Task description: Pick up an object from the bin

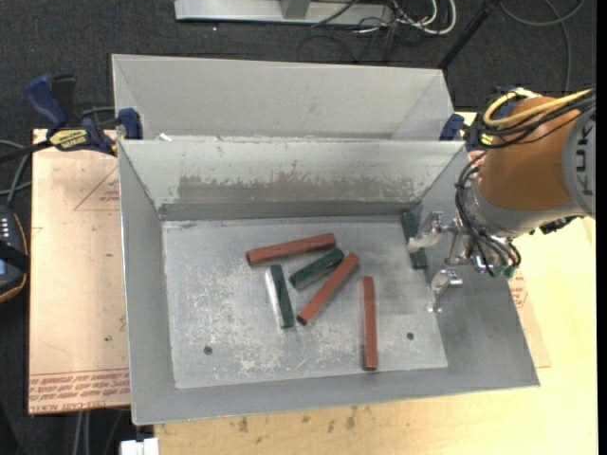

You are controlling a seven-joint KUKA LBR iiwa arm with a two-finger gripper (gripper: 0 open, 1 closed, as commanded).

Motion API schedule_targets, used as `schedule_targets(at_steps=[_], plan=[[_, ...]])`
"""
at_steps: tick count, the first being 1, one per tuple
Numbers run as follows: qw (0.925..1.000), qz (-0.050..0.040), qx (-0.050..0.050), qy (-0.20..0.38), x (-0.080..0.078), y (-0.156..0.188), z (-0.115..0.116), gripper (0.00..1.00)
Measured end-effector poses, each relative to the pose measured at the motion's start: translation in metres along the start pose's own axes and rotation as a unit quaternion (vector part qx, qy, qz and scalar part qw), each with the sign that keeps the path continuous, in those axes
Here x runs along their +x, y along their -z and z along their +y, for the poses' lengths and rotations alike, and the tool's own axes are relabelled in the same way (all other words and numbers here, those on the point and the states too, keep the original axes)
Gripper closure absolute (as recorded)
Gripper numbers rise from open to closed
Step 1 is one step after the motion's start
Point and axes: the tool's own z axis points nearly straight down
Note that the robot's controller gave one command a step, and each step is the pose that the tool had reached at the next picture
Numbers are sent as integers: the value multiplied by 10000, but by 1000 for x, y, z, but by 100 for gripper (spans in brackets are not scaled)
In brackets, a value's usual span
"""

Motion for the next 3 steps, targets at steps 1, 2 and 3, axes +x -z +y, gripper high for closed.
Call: schedule_targets(at_steps=[1,2,3], plan=[[10000,-38,7,13,-2,5,0,0],[9998,-42,19,215,-5,0,10,0],[9845,-63,16,1751,12,-52,56,100]])
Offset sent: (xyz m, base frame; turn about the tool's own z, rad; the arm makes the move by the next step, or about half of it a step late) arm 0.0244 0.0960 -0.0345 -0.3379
